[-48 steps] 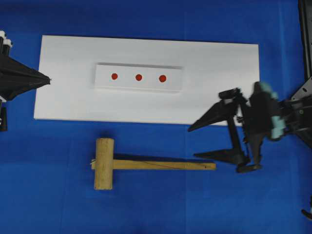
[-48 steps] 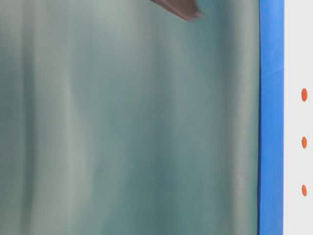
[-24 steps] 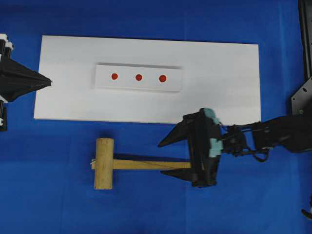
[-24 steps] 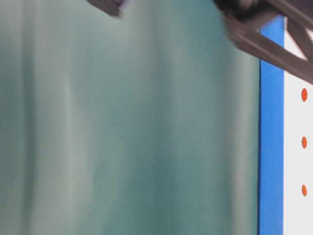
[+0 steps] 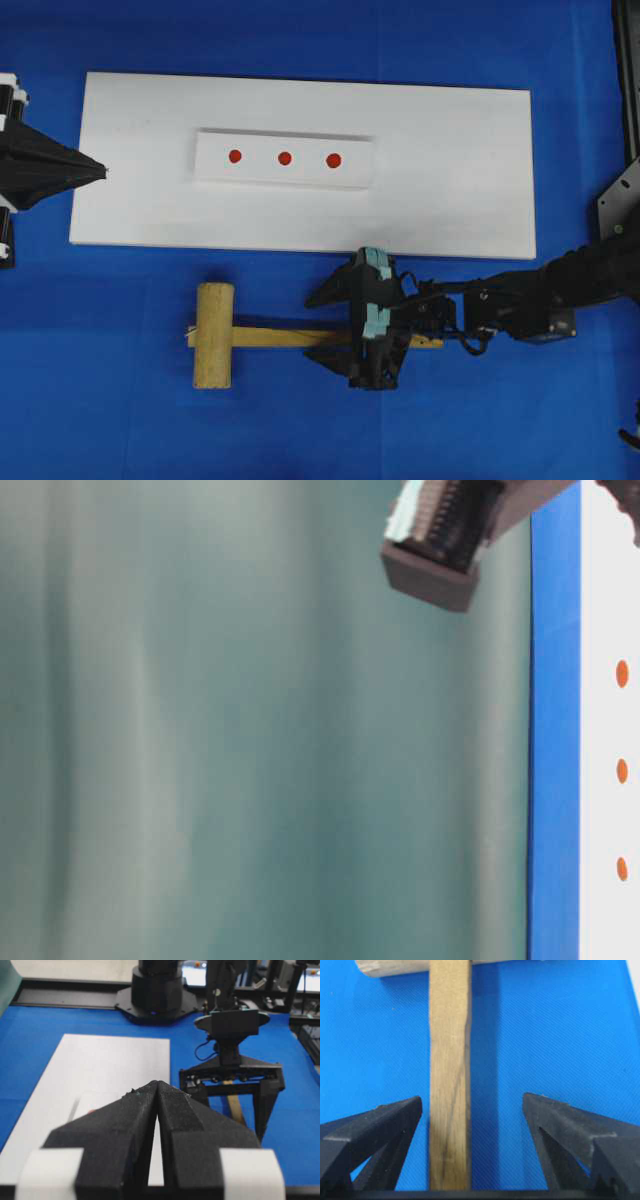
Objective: Hit the mark with a hammer.
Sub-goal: 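Lift the mallet with the right gripper and carry it over the board, then move the left gripper toward the mallet head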
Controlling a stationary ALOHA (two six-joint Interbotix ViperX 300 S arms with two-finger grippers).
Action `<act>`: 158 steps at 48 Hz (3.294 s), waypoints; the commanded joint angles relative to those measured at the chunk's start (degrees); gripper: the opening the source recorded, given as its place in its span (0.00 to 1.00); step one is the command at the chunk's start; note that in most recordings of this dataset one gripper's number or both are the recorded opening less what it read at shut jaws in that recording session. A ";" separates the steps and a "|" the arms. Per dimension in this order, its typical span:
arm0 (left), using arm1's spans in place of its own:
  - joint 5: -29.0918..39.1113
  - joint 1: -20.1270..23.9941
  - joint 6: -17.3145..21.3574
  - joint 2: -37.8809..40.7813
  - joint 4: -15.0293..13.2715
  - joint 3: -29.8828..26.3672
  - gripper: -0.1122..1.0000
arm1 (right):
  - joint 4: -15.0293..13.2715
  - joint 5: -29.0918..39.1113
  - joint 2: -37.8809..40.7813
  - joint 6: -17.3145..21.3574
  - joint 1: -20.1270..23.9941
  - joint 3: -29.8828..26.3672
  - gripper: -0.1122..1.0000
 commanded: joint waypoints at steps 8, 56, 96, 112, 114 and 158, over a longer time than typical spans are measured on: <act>-0.53 0.09 0.00 0.44 -0.09 -0.53 0.10 | 0.26 -0.53 0.18 -0.09 0.53 -1.49 0.89; -0.18 0.18 -0.09 -0.79 -0.09 -0.70 0.10 | 0.09 2.02 -18.54 -8.00 0.09 2.81 0.19; 0.88 0.18 -1.41 -1.41 -0.26 -0.70 0.10 | 0.09 6.86 -26.19 -21.53 -16.44 5.01 0.19; 0.88 0.18 -1.67 -1.41 -0.26 -0.70 0.10 | -0.26 8.70 -27.07 -25.31 -19.34 4.75 0.19; 0.88 0.18 -1.58 -1.49 -0.26 -0.70 0.10 | -0.53 8.53 -27.07 -25.66 -19.34 4.75 0.19; 0.70 0.18 -6.77 -2.46 -0.26 -0.88 0.10 | -1.76 -5.10 -26.54 -72.33 -19.16 2.99 0.19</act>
